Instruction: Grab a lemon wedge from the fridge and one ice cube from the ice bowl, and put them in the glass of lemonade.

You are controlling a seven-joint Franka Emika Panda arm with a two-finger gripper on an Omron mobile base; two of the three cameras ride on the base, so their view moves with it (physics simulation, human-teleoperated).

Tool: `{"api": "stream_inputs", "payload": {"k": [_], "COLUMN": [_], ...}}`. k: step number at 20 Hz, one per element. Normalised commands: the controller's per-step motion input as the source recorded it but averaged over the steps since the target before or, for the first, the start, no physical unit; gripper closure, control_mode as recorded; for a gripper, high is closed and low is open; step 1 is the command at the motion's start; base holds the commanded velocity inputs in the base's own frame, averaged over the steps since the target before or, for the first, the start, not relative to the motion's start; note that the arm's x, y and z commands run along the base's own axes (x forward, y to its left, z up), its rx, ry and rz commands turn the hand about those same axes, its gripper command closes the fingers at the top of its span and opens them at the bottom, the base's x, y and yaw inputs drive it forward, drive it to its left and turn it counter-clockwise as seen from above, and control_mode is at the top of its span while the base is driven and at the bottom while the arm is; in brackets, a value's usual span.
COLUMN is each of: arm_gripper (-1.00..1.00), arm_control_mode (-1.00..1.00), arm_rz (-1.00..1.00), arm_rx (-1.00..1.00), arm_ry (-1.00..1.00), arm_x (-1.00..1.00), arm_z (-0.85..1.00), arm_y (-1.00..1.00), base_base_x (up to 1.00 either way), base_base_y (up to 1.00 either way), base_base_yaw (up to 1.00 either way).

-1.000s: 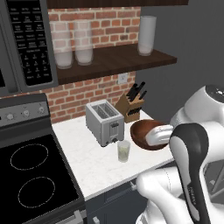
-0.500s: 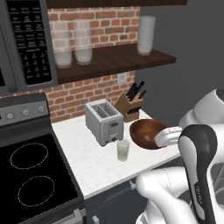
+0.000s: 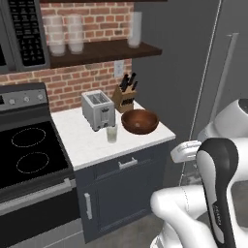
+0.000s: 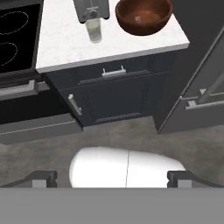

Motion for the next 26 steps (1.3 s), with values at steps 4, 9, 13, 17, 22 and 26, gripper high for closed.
{"api": "stream_inputs", "payload": {"k": [4,9,13,17,22,26], "arm_gripper": [-1.00,-1.00,-1.00,-1.00,-1.00,-1.00], "arm_control_mode": [1.00,1.00,1.00,1.00,1.00,1.00], "arm_rz": [0.00,0.00,0.00,0.00,0.00,0.00], "arm_rx": [0.00,0.00,0.00,0.00,0.00,0.00], "arm_ry": [0.00,0.00,0.00,0.00,0.00,0.00], "arm_x": [0.00,0.00,0.00,0.00,0.00,0.00], "arm_z": [0.00,0.00,0.00,0.00,0.00,0.00], "arm_y": [0.00,0.00,0.00,0.00,0.00,0.00], "base_base_x": [-0.45,-0.06,0.00,0.00,-0.23,-0.41], "base_base_y": [-0.92,-0.99,-0.92,-0.61,-0.06,0.06], "base_base_yaw": [0.10,0.15,0.19,0.20,0.17,0.10]}}
